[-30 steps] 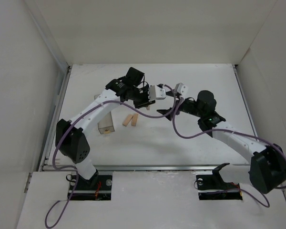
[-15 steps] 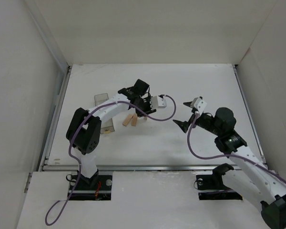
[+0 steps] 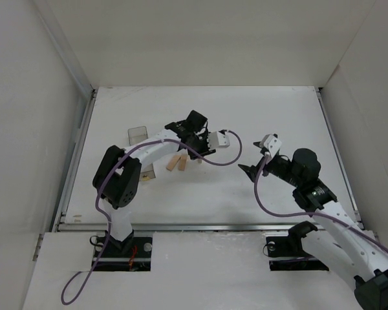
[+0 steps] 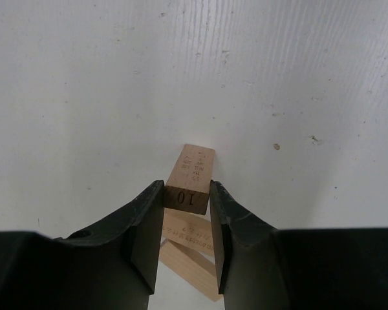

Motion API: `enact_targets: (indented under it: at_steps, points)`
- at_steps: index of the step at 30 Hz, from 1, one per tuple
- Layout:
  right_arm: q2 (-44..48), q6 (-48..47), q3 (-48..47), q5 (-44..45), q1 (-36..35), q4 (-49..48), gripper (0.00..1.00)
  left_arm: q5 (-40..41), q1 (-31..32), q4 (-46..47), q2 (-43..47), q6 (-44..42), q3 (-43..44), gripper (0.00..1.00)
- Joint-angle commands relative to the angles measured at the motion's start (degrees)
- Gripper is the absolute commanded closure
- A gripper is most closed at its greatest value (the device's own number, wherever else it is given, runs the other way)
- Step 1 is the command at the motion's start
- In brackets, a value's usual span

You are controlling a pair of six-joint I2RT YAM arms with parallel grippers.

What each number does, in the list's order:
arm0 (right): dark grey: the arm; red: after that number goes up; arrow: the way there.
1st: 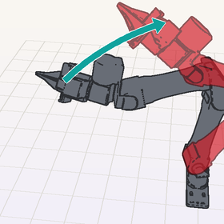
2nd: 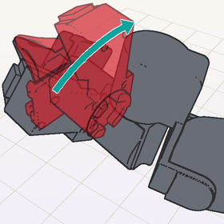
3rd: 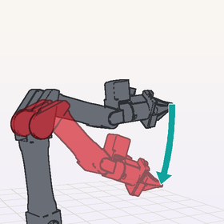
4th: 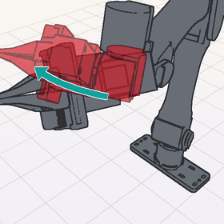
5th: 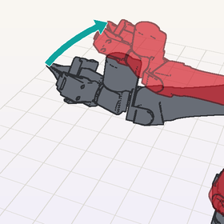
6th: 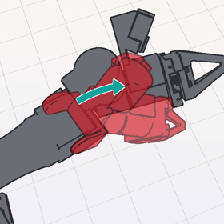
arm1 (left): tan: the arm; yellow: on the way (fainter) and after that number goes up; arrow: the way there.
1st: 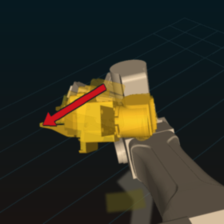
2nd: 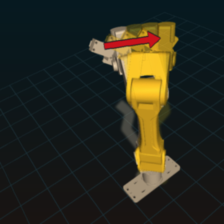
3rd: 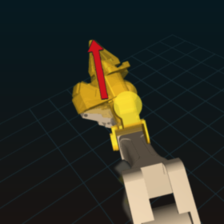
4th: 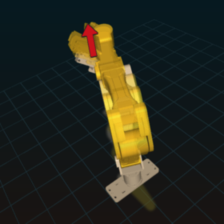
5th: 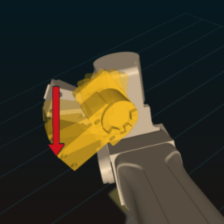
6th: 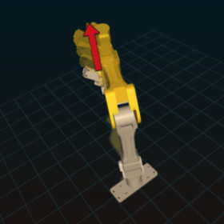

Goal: Build the wood block tower

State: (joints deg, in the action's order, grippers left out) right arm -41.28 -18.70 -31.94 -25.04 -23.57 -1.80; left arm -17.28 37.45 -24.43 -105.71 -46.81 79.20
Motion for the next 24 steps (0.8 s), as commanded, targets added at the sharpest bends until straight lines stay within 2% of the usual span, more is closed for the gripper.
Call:
enact_targets:
  at_steps: [1,7,10,16,19,20,21,24]
  points:
    - [-0.38,-0.46,-0.58,0.60,0.37,-1.44,0.00,1.55,1.74,-0.71,-0.64,3.12,0.52,0.84]
    - [-0.91,-0.46,-1.10,0.08,0.37,-1.45,0.00,2.77,1.75,-0.71,-0.64,5.41,0.52,0.62]
    - [-0.91,-0.46,-1.10,0.08,0.37,-1.45,0.00,2.78,1.75,-0.71,-0.64,5.41,0.52,0.57]
    - [-1.44,-0.46,-1.10,-0.45,0.37,-1.45,0.00,2.78,1.75,-0.71,-0.64,5.94,1.13,0.40]
    - [-1.44,-0.46,-1.10,-0.45,0.37,-1.45,0.00,2.78,1.23,-1.85,-0.64,6.55,3.41,0.39]
    - [-1.44,-0.46,-1.10,-0.45,0.37,-1.45,0.00,2.08,1.22,-1.85,-0.03,6.55,4.46,0.32]
    - [-1.44,-0.46,-1.10,-0.45,0.37,-1.45,0.00,2.07,1.22,-2.55,1.02,6.55,4.47,0.30]
    - [-1.44,0.06,-1.10,-0.45,0.37,-1.45,0.00,-0.12,-0.18,-3.35,3.75,7.07,5.35,0.30]
